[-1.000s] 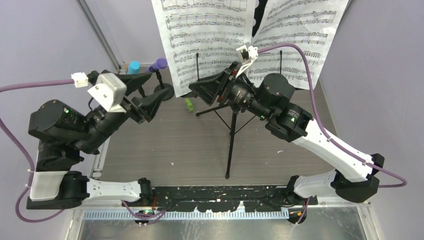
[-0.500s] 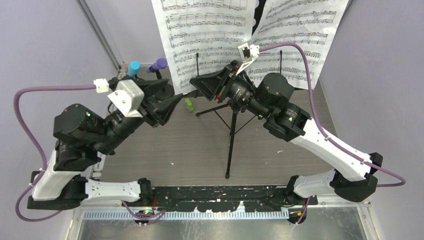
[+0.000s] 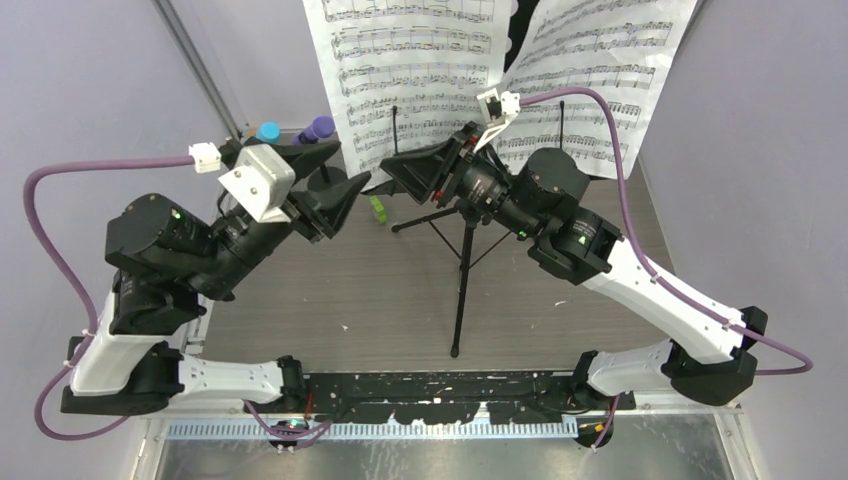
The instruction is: Pack up the instrument practice props
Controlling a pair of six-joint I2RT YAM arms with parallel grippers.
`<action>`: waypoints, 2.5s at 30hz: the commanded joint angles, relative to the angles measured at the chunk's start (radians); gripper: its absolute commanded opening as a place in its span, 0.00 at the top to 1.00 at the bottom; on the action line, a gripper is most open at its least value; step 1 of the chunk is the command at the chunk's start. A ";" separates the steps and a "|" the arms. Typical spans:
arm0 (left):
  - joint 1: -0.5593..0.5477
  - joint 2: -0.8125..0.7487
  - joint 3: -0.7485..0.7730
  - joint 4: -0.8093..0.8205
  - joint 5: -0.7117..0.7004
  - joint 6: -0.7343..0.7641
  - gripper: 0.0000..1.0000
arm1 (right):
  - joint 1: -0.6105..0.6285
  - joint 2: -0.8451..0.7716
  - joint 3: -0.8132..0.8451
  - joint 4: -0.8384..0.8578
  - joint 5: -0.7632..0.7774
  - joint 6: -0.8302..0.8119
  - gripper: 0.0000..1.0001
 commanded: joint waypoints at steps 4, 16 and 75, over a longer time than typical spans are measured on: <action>0.004 0.064 0.195 -0.014 -0.052 0.123 0.48 | 0.003 -0.045 -0.016 0.030 0.002 -0.044 0.51; 0.127 0.272 0.455 -0.125 0.062 0.167 0.49 | 0.003 -0.063 -0.047 -0.012 -0.002 -0.058 0.47; 0.941 0.046 -0.019 0.236 1.027 -0.578 0.34 | 0.004 -0.055 -0.018 -0.010 -0.051 -0.047 0.47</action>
